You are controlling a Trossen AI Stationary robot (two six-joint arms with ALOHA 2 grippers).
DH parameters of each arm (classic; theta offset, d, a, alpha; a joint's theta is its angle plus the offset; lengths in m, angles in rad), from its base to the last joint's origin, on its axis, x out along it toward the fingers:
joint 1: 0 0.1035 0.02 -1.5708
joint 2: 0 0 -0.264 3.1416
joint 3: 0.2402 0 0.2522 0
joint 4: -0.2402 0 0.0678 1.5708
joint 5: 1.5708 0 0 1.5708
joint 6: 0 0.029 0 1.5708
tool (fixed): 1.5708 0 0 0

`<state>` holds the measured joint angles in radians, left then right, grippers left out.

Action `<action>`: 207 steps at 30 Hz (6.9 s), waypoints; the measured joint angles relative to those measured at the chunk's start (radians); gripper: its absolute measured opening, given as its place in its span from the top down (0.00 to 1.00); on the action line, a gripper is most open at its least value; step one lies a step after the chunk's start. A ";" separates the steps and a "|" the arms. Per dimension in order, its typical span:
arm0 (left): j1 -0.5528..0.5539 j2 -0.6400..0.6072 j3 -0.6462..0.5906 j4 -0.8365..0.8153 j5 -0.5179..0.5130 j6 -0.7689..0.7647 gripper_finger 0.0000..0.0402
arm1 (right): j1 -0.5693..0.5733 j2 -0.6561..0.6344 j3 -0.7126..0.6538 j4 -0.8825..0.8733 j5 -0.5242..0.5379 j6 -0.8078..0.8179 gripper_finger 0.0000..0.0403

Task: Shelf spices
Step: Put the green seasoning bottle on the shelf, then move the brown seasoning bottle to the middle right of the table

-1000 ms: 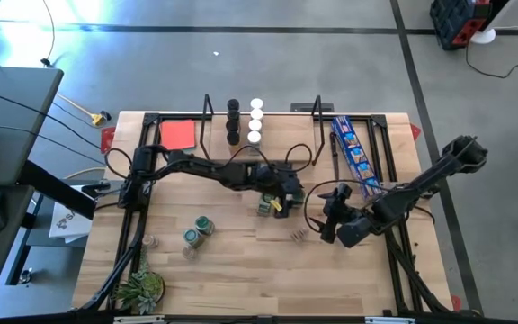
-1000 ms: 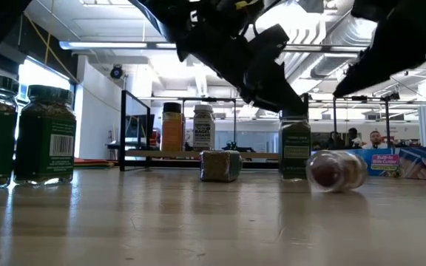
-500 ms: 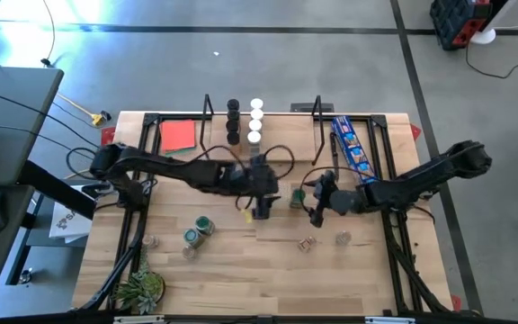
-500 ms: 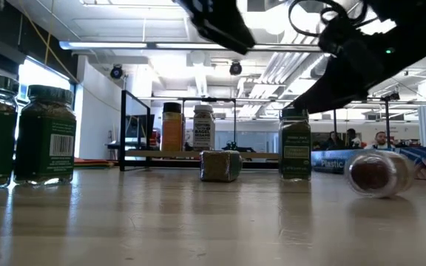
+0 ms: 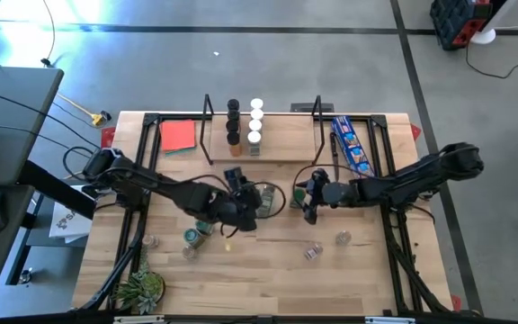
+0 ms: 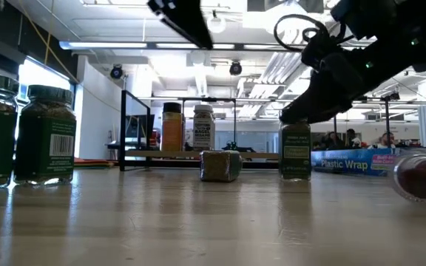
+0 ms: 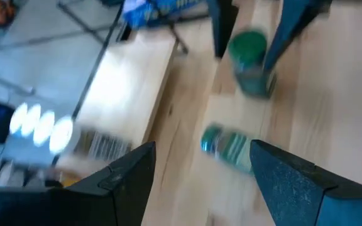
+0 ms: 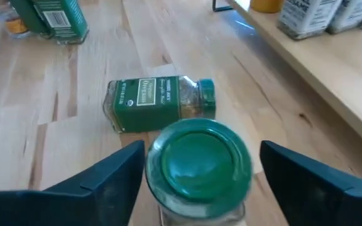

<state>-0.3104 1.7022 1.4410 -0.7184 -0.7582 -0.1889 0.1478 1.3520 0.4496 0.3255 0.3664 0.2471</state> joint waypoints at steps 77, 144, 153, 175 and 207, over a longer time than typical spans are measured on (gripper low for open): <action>-0.063 -0.573 -0.598 -0.067 -0.211 -0.534 0.43 | -0.973 0.589 1.041 -0.557 -0.833 -0.772 0.43; -0.066 -0.573 -0.589 -0.035 -0.231 -0.480 0.43 | -0.656 0.131 1.053 -1.131 -0.490 -0.494 0.42; -0.066 -0.573 -0.589 -0.034 -0.250 -0.480 0.43 | -0.107 0.084 1.053 -1.572 -0.062 -0.167 0.42; -0.066 -0.573 -0.589 -0.033 -0.271 -0.490 0.43 | 0.587 0.081 0.540 -1.253 -0.648 1.335 0.42; -0.089 -0.573 -0.597 -0.016 -0.238 -0.518 0.43 | 0.803 0.313 0.411 -1.112 -0.795 1.758 0.40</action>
<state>-0.3992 1.1294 0.8441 -0.7346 -0.9966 -0.7070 0.9510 1.6652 0.8605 -0.7861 -0.4290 2.0055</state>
